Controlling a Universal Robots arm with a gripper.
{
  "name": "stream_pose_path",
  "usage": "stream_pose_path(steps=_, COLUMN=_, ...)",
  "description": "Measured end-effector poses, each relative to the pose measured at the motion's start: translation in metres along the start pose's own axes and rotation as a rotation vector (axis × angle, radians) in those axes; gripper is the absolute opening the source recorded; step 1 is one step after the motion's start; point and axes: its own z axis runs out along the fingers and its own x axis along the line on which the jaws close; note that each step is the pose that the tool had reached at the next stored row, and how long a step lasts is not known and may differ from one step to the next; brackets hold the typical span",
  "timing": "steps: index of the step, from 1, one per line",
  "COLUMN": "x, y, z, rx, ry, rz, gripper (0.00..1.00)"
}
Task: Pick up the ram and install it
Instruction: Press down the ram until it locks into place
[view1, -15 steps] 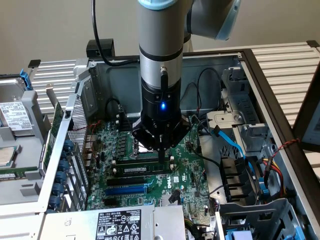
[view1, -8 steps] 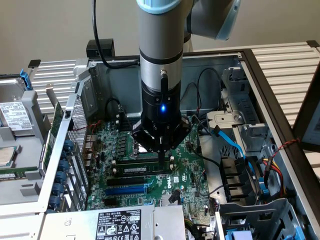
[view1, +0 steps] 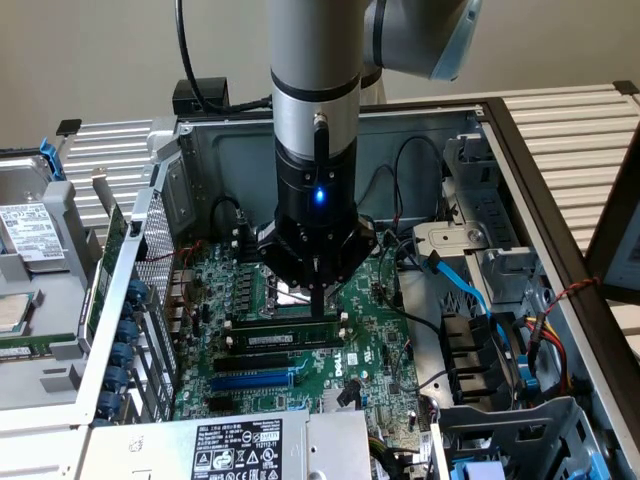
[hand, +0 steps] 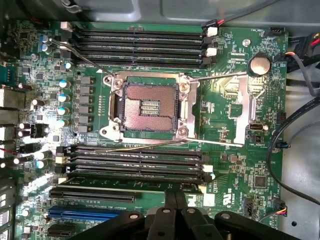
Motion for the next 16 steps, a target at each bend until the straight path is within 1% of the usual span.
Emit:
stream_pose_path(steps=8, x=0.02, y=0.0002, z=-0.0069, rx=-0.0001, ry=0.0001, rz=0.0, gripper=0.1)
stream_pose_path(steps=13, x=0.035, y=0.0007, z=-0.0077, rx=-0.0003, ry=-0.0001, rz=0.0, gripper=0.1)
stream_pose_path(steps=16, x=0.036, y=0.0008, z=-0.0077, rx=-0.0003, ry=-0.0001, rz=0.0, gripper=0.1)
